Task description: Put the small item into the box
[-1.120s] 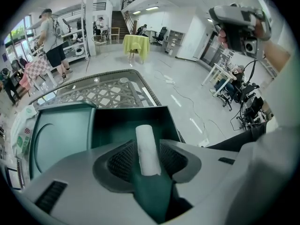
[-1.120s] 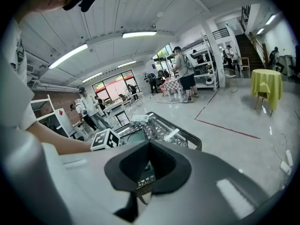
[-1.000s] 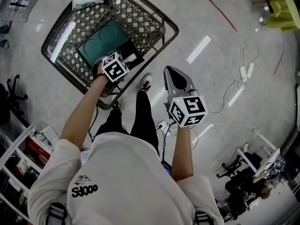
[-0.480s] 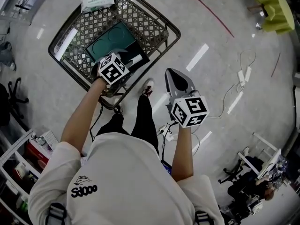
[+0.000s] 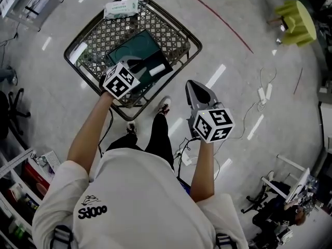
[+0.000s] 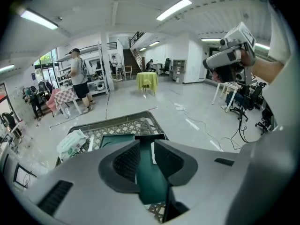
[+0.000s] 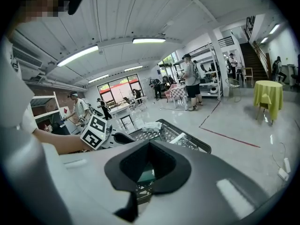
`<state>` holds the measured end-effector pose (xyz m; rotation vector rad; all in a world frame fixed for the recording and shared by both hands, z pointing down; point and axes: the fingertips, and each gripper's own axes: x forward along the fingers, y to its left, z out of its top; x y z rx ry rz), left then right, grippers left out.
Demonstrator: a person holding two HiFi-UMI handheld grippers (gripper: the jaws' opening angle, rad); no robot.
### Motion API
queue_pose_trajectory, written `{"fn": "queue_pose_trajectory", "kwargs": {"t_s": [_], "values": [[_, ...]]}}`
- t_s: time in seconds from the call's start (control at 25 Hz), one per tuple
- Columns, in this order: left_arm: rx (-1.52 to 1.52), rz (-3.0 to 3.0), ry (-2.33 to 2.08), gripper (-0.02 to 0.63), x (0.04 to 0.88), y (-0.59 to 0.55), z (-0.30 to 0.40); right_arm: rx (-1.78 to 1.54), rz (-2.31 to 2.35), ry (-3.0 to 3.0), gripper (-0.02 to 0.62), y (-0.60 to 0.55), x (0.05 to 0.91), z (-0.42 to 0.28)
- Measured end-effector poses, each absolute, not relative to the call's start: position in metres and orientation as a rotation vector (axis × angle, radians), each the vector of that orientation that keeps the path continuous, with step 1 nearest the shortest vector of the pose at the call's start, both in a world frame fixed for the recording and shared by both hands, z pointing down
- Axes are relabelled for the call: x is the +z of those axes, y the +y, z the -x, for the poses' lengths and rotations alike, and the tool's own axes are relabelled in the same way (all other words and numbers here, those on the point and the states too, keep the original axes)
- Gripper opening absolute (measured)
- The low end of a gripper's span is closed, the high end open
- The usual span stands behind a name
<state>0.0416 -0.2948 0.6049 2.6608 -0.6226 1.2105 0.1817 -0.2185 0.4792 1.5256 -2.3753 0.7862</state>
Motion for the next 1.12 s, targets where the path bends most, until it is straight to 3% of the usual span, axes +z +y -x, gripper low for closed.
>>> {"fn": "queue_pose_trajectory", "kwargs": {"t_s": [0.56,1.12], "values": [[0.880,-2.826,-0.829,0.012,0.491,-0.270,0.027,0.478,-1.663,-2.454,0.009,-0.201,0.398,-0.130],[0.640,-2.973,-0.942,0.006,0.403,-0.234,0.069,0.326,-1.692,-2.411,0.011,-0.162,0.346,-0.094]]}}
